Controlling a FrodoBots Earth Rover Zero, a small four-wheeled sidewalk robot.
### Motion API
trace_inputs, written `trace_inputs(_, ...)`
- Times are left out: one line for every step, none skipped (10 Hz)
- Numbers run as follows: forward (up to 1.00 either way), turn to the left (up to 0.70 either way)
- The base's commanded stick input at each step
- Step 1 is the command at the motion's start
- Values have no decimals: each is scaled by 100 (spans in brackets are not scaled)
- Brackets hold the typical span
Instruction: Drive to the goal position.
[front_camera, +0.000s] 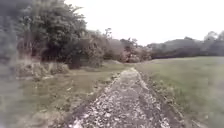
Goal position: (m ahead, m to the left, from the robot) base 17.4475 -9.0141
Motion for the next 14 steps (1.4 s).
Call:
trace_inputs(100, 0)
trace_inputs(100, 0)
trace_inputs(100, 0)
trace_inputs(100, 0)
trace_inputs(100, 0)
trace_inputs(100, 0)
trace_inputs(100, 0)
trace_inputs(100, 0)
trace_inputs(100, 0)
trace_inputs(100, -4)
trace_inputs(100, -10)
trace_inputs(100, -40)
trace_inputs(100, -40)
trace_inputs(100, -40)
